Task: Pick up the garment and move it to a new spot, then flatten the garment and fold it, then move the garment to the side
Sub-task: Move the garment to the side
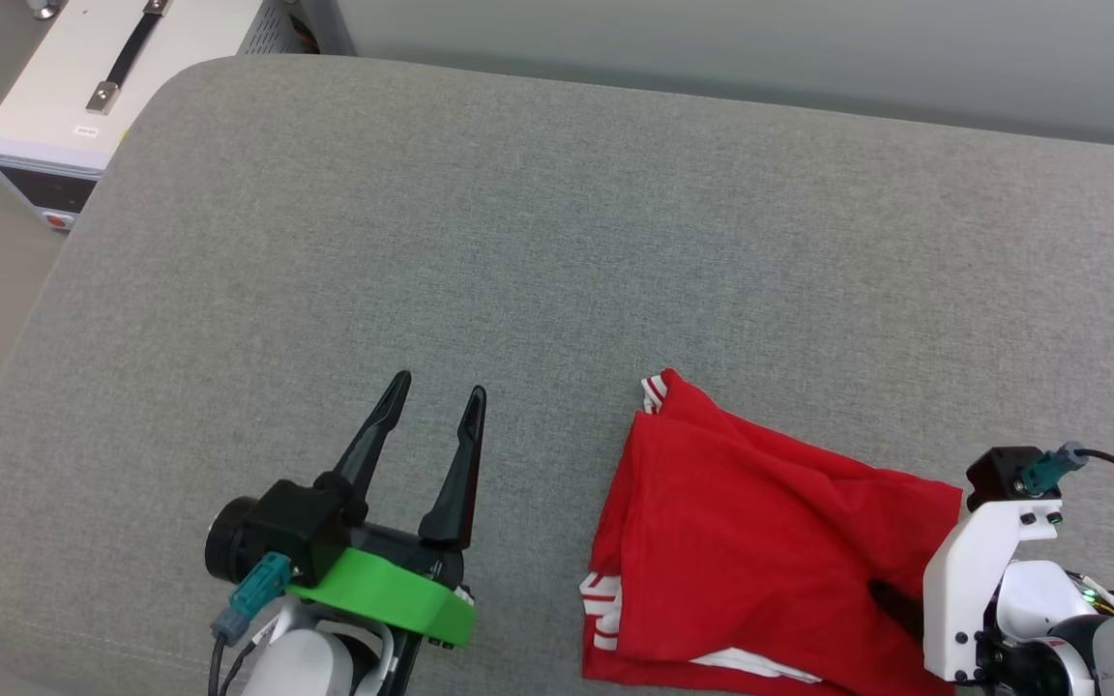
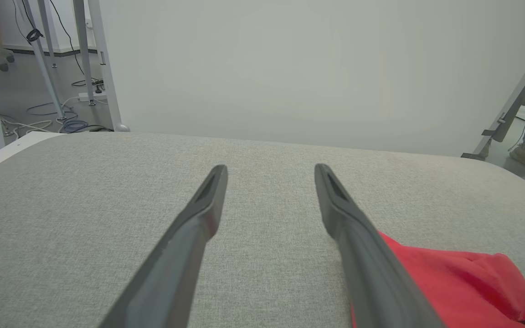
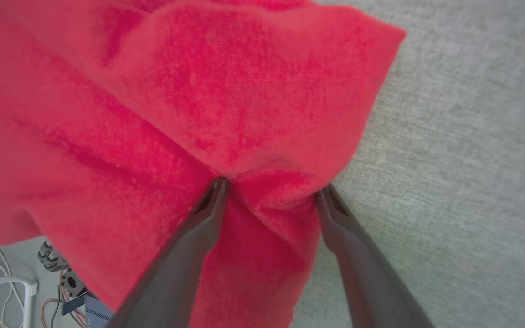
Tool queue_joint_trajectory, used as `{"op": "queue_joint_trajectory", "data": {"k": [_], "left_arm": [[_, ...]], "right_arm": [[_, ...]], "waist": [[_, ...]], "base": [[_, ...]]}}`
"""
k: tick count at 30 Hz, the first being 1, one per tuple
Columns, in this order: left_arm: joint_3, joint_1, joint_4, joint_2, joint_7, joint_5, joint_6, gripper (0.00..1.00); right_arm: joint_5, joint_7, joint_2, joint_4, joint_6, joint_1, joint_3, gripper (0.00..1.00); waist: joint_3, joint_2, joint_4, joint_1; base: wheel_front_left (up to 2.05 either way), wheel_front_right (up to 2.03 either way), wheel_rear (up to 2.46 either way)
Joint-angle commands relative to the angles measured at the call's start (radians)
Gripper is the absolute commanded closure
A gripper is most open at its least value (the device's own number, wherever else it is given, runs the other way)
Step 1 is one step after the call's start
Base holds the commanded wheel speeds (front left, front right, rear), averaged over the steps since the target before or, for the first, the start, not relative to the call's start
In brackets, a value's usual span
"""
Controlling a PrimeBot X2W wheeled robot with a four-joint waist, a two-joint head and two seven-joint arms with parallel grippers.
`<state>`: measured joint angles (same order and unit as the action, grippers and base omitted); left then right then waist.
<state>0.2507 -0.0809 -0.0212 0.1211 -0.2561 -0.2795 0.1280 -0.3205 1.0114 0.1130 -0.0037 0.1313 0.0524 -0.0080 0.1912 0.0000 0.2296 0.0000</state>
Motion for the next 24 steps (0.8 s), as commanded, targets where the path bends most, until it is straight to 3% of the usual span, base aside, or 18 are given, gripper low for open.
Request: {"op": "queue_joint_trajectory", "data": {"k": [1,2,7,13,18,24], "left_arm": [[-0.001,-0.015,-0.001,-0.007,-0.006,0.008,0.003,0.0],[-0.002,-0.015,-0.002,-0.007,-0.006,0.008,0.003,0.0],[-0.013,-0.012,-0.001,-0.008,-0.006,0.011,0.003,0.0],[-0.014,-0.007,-0.003,-0.012,-0.006,0.009,0.003,0.0],[-0.007,-0.006,-0.001,-0.01,-0.006,0.004,0.003,0.0],[0.015,-0.019,0.006,0.0,-0.006,0.003,0.003,0.0]], "right_arm": [[-0.001,-0.007,-0.006,0.036,-0.001,-0.009,0.029,0.75],[-0.003,-0.015,-0.002,0.041,-0.001,-0.009,0.037,1.0],[-0.002,-0.075,0.032,0.051,-0.001,0.007,0.064,1.0],[0.022,-0.159,0.121,0.026,-0.001,0.044,0.113,1.0],[0.039,-0.196,0.248,-0.035,-0.001,0.069,0.188,1.0],[0.05,-0.205,0.46,-0.109,-0.001,0.124,0.29,1.0]], "waist": [[0.001,0.0,0.003,0.0],[0.0,0.0,0.003,0.0],[-0.008,0.0,-0.008,0.0],[-0.025,0.0,-0.049,0.0],[-0.029,0.0,-0.105,0.0],[-0.008,0.0,-0.2,0.0]], "base": [[0.0,0.0,0.0],[0.0,0.0,0.0],[0.0,0.0,0.0],[0.0,0.0,0.0],[0.0,0.0,0.0],[0.0,0.0,0.0]]}}
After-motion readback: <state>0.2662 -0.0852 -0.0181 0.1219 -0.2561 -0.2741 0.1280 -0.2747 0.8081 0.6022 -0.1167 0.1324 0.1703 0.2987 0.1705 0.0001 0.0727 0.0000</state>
